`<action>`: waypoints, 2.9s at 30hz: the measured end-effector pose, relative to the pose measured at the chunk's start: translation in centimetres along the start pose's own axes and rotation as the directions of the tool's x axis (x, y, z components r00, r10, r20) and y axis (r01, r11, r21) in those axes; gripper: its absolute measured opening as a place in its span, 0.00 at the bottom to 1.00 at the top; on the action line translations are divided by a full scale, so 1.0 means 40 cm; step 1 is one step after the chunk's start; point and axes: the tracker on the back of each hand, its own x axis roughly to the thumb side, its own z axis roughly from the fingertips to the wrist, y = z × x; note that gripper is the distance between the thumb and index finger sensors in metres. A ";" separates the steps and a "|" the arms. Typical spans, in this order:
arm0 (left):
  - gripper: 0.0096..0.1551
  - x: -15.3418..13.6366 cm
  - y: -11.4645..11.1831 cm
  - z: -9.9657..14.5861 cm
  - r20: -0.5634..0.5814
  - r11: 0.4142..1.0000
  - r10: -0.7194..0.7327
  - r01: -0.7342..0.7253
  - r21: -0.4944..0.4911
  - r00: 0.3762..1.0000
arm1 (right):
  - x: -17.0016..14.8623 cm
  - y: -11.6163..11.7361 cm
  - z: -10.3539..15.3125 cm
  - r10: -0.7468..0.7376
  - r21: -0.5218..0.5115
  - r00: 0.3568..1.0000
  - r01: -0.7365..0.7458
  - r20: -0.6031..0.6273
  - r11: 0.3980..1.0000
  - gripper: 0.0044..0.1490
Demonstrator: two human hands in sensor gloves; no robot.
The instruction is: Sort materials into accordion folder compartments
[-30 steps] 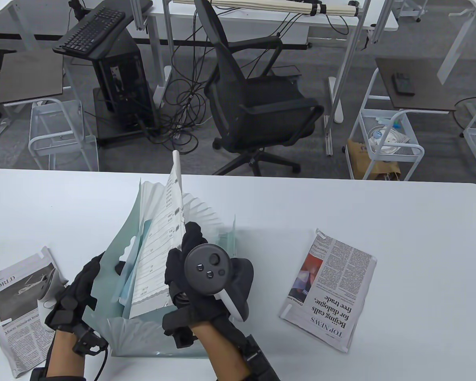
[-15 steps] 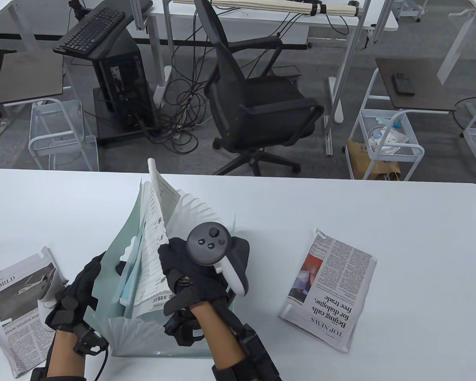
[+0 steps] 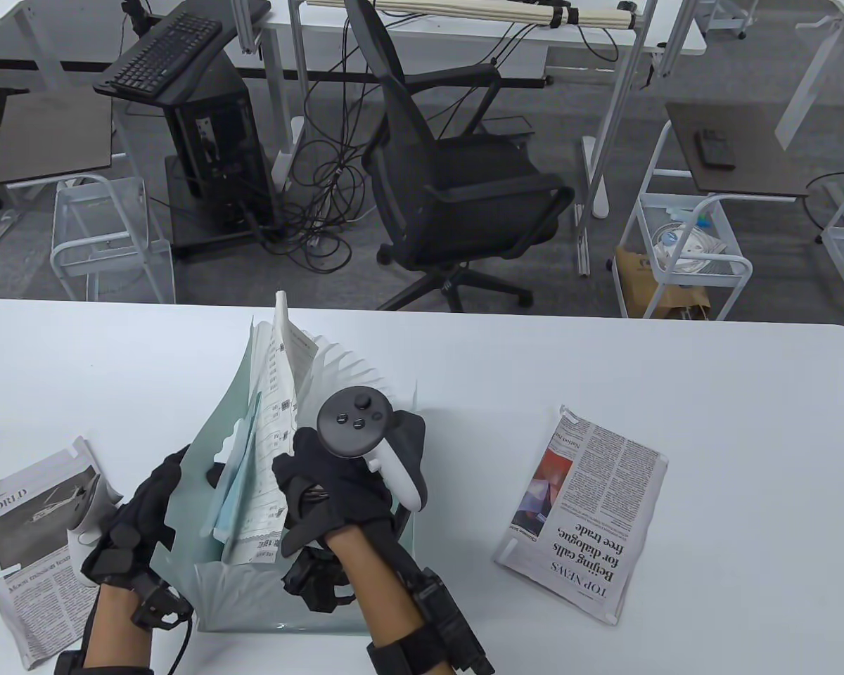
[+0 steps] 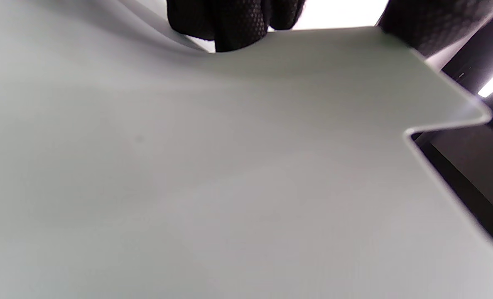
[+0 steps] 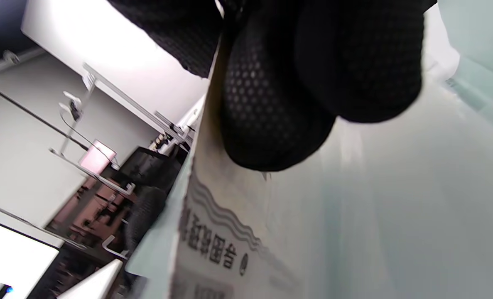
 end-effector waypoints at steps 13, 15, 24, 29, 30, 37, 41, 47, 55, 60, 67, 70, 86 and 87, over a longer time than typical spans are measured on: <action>0.49 0.002 0.004 0.003 0.006 1.000 0.008 -0.008 0.004 1.000 | -0.007 0.013 -0.025 -0.087 0.064 0.996 0.087 -0.004 0.994 0.27; 0.49 0.002 0.004 0.003 0.006 1.000 0.008 -0.008 0.004 1.000 | 0.010 -0.001 -0.005 -0.055 0.031 0.998 0.055 0.018 0.998 0.28; 0.49 0.002 0.006 0.006 0.013 1.000 0.010 -0.010 0.009 1.000 | 0.036 -0.027 0.034 -0.114 0.055 0.990 0.110 0.081 0.992 0.28; 0.49 0.002 0.004 0.007 0.015 1.000 0.016 -0.017 0.008 1.000 | 0.030 -0.027 0.027 -0.128 0.067 0.989 0.124 0.072 0.990 0.27; 0.49 0.003 0.004 0.007 0.015 1.000 0.016 -0.016 0.008 1.000 | 0.027 -0.023 0.020 -0.128 0.073 0.990 0.124 0.058 0.990 0.27; 0.49 0.002 0.005 0.008 0.011 1.000 0.012 -0.012 0.007 1.000 | -0.006 0.038 -0.044 -0.052 0.124 0.998 0.056 -0.043 0.991 0.27; 0.49 0.002 0.006 0.008 0.014 1.000 0.016 -0.016 0.008 1.000 | 0.005 0.035 -0.022 -0.056 0.115 0.998 0.055 0.008 0.992 0.28; 0.49 0.002 0.006 0.008 0.010 1.000 0.010 -0.010 0.006 1.000 | 0.009 0.022 -0.021 -0.027 0.104 1.000 0.028 -0.010 0.994 0.29; 0.49 0.000 0.006 0.004 0.001 1.000 -0.005 0.005 0.003 1.000 | -0.017 0.070 -0.071 0.072 0.088 0.995 -0.066 -0.072 0.994 0.28; 0.49 -0.001 0.003 0.000 -0.006 1.000 -0.013 0.013 -0.002 1.000 | 0.006 0.083 -0.055 0.204 0.030 0.979 -0.203 -0.025 0.979 0.23; 0.49 -0.004 -0.003 -0.005 -0.014 1.000 -0.027 0.027 -0.004 1.000 | -0.002 0.107 -0.039 0.313 0.001 0.950 -0.313 -0.002 0.950 0.26; 0.49 -0.009 0.000 -0.007 -0.012 1.000 -0.012 0.012 -0.007 1.000 | -0.022 0.068 -0.006 0.185 -0.024 0.982 -0.184 0.037 0.983 0.30; 0.49 -0.009 0.003 -0.012 -0.010 1.000 -0.003 0.003 -0.023 1.000 | -0.450 -0.235 0.174 0.093 -0.430 0.943 -0.231 -0.318 0.873 0.32; 0.49 -0.010 0.003 -0.012 -0.010 1.000 -0.002 0.002 -0.023 1.000 | -0.479 -0.231 0.171 0.091 -0.423 0.936 -0.239 -0.341 0.874 0.33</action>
